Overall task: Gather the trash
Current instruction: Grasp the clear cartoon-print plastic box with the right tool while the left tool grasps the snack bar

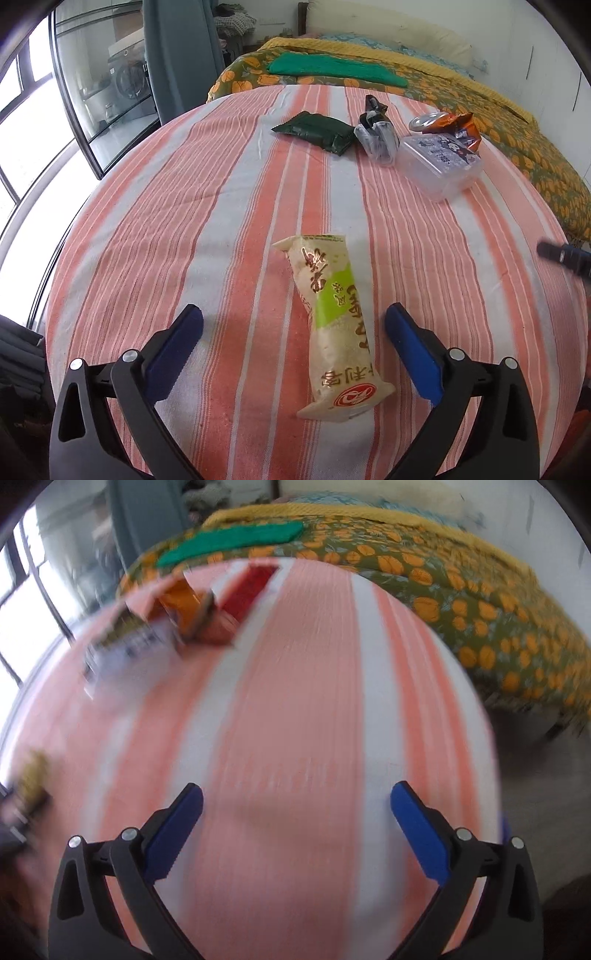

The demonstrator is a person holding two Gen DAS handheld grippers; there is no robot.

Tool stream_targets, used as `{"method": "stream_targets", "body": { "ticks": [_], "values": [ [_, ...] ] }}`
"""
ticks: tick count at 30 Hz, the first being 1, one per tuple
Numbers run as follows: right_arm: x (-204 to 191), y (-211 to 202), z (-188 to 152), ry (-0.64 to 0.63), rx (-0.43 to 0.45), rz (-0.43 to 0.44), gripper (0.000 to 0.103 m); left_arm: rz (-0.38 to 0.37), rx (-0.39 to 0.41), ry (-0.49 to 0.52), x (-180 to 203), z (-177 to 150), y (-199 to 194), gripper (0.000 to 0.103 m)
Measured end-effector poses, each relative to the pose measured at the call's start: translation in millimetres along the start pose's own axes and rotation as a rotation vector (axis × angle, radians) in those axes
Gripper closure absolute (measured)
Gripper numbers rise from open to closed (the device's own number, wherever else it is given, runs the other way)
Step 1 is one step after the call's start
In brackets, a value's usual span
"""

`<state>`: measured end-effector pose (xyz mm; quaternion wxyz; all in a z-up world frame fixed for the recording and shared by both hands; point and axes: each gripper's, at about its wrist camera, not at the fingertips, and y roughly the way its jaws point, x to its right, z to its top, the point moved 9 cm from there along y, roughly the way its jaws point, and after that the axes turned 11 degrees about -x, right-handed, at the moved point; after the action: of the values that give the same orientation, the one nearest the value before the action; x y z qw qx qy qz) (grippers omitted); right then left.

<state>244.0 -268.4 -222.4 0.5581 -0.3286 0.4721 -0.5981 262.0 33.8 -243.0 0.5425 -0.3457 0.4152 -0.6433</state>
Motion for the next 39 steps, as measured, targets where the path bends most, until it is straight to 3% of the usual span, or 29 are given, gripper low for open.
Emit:
{"method": "stream_targets", "body": {
  "ticks": [4, 9, 11, 17, 20, 23, 27, 32, 33, 34, 39],
  "values": [
    [-54, -7, 35, 0.162, 0.021, 0.155, 0.005, -0.005, -0.001, 0.000, 1, 0, 0, 0.006],
    [-81, 19, 77, 0.381, 0.014, 0.119, 0.005, -0.008, 0.000, -0.002, 1, 1, 0, 0.006],
    [-89, 28, 89, 0.396, 0.008, 0.093, 0.005, -0.007, 0.000, -0.001, 1, 1, 0, 0.006],
    [-102, 51, 92, 0.355, -0.047, 0.012, 0.005, -0.008, -0.001, -0.002, 1, 1, 0, 0.006],
    [-103, 51, 89, 0.297, -0.041, 0.021, 0.005, -0.008, -0.001, -0.002, 1, 1, 0, 0.006],
    [-109, 43, 81, 0.205, -0.065, 0.031, 0.015, -0.007, -0.001, -0.001, 1, 1, 0, 0.006],
    [-111, 34, 64, 0.147, -0.105, 0.011, 0.014, -0.007, -0.001, -0.001, 1, 1, 0, 0.006],
    [-131, 49, 61, 0.118, -0.122, 0.062, 0.011, -0.008, -0.001, -0.002, 1, 1, 0, 0.006],
    [-132, 50, 60, 0.090, -0.108, 0.034, 0.012, -0.007, -0.001, -0.001, 1, 1, 0, 0.006],
    [-130, 48, 59, 0.073, -0.085, 0.009, 0.023, -0.007, -0.001, -0.002, 1, 1, 0, 0.006],
    [-114, 32, 37, -0.032, -0.041, 0.026, 0.033, -0.008, -0.001, -0.002, 1, 1, 0, 0.006]
  ]
}}
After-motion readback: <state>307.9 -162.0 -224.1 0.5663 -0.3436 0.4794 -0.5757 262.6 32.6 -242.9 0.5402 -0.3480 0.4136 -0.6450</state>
